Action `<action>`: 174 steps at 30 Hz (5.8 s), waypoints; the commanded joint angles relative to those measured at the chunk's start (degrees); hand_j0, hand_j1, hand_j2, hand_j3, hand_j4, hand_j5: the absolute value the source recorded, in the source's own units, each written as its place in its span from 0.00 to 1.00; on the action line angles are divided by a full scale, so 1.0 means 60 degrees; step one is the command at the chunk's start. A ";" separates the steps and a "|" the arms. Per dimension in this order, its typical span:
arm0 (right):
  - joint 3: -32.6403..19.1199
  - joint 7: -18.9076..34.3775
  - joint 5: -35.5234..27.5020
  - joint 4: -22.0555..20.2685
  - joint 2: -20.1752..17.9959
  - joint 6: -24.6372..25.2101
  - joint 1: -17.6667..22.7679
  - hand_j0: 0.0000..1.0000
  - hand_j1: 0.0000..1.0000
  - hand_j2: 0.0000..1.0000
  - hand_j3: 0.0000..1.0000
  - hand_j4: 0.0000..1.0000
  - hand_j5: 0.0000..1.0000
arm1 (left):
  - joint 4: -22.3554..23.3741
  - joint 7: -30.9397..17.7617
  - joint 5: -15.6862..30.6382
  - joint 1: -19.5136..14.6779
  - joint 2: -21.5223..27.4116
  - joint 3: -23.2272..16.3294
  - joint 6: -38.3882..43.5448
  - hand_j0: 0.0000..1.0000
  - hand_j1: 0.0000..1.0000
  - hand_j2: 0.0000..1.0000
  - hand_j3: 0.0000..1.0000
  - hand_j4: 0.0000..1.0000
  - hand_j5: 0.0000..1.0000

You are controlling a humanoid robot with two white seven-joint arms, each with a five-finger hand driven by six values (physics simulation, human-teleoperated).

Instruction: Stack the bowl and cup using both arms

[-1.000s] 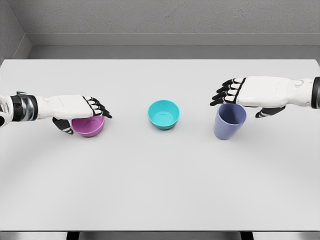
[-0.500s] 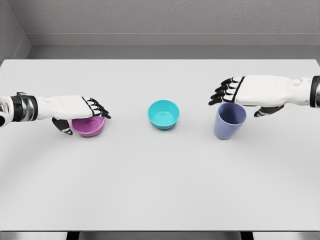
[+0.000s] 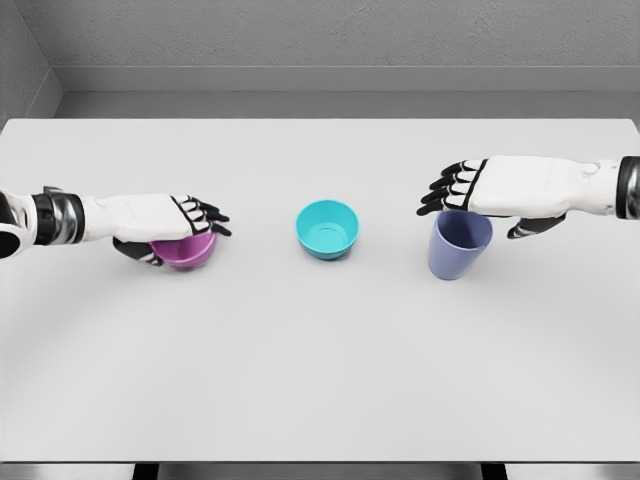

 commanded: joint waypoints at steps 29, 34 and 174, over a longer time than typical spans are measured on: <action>0.0191 -0.0004 0.0028 0.0209 0.0168 0.0025 -0.0015 1.00 1.00 1.00 1.00 1.00 1.00 | -0.0087 0.0031 0.0101 -0.0586 0.0097 -0.0443 0.0031 0.77 0.77 0.77 0.77 0.77 0.77; 0.0191 -0.0004 0.0028 0.0209 0.0168 0.0025 -0.0015 1.00 1.00 1.00 1.00 1.00 1.00 | -0.0102 0.0031 0.0101 -0.0776 0.0111 -0.0560 0.0031 0.77 0.77 0.77 0.77 0.77 0.77; 0.0909 -0.0004 0.0394 0.0809 0.0725 0.0025 -0.0220 1.00 1.00 1.00 1.00 1.00 1.00 | 0.1509 0.0031 -0.0324 -0.2520 -0.3902 -0.2406 0.0031 1.00 1.00 1.00 1.00 1.00 1.00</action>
